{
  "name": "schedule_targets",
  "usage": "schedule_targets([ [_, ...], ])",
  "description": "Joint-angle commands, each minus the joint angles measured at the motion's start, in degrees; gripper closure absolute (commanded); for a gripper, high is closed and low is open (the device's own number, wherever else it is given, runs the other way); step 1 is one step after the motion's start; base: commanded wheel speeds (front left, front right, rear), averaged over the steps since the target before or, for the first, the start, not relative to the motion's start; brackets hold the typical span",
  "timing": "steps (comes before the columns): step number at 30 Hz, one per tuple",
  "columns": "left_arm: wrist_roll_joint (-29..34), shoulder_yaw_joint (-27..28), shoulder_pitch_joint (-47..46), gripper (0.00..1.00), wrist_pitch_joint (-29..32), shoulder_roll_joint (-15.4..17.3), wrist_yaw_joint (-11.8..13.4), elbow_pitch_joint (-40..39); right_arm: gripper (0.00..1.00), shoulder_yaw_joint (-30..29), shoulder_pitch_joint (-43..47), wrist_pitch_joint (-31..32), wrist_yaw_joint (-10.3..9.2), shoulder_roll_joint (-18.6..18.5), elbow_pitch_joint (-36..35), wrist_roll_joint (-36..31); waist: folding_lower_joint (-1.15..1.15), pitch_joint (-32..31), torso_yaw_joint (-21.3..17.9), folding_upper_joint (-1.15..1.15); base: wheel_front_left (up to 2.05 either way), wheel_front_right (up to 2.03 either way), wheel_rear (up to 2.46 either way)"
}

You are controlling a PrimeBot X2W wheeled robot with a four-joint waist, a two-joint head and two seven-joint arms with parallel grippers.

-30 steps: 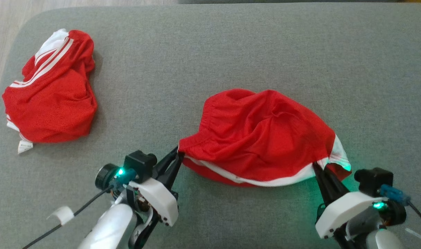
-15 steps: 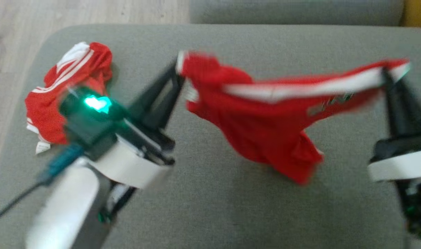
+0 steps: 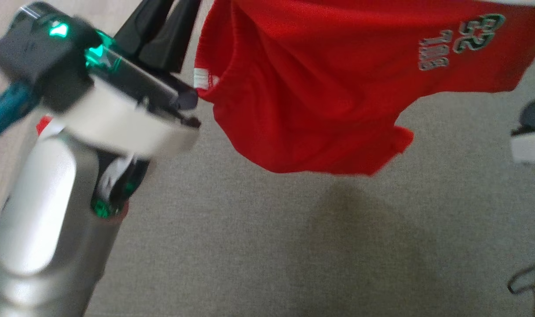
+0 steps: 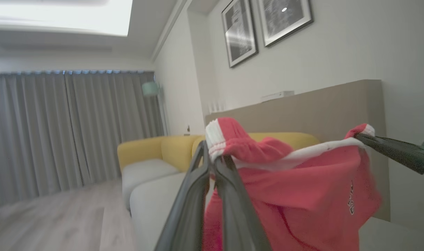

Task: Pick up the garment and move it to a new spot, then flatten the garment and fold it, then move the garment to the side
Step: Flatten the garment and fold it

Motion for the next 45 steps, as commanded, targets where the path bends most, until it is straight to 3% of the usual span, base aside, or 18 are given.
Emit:
schedule_targets([
  [1,-1.8,3.5,-4.2,1.0,-0.4,0.2,0.4,3.5,1.0,1.5,-5.1,-0.1,-0.03,0.5,2.2,1.4,0.0,2.1,-0.7,0.0,0.0,0.0,0.0],
  [13,-11.5,14.1,-21.7,1.0,-19.0,-8.3,-1.7,48.5,1.0,6.5,-32.9,-10.0,-0.03,2.9,37.1,4.2,0.0,6.6,-4.8,0.0,0.0,0.0,0.0],
  [18,-14.9,14.6,-20.4,1.0,-19.5,-10.8,-2.5,62.4,1.0,8.5,-31.1,-12.3,-0.03,3.9,45.6,5.5,0.0,7.6,-4.9,0.0,0.0,0.0,0.0],
  [22,-16.5,11.3,-15.1,1.0,-18.2,-12.6,-3.7,73.2,1.0,9.6,-24.0,-14.2,-0.03,4.6,52.2,7.0,0.0,8.6,-4.3,0.0,0.0,0.0,0.0],
  [26,-17.8,7.0,-9.2,1.0,-18.4,-13.4,-4.2,78.4,1.0,9.0,-15.8,-16.0,-0.03,4.7,56.5,8.9,0.0,9.0,-3.8,0.0,0.0,0.0,0.0],
  [32,-20.0,-1.9,0.3,1.0,-22.4,-13.6,-4.2,71.4,1.0,7.4,-3.0,-18.7,-0.03,4.5,53.1,9.9,0.0,7.6,-3.4,0.0,0.0,0.0,0.0],
  [39,-19.0,-6.8,13.2,1.0,-25.3,-7.1,-3.8,54.3,1.0,1.9,15.5,-13.0,-0.03,5.1,32.2,6.8,0.0,3.7,-2.2,0.0,0.0,0.0,0.0],
  [42,-18.4,-7.4,19.8,1.0,-22.6,-3.5,-0.5,42.3,1.0,-1.1,23.4,-6.4,-0.03,5.8,20.7,5.4,0.0,2.0,-2.1,0.0,0.0,0.0,0.0],
  [45,-18.5,-7.3,26.9,1.0,-18.1,0.3,4.6,27.4,1.0,-3.7,29.2,0.1,-0.03,6.2,10.8,4.7,0.0,0.8,-2.4,0.0,0.0,0.0,0.0],
])
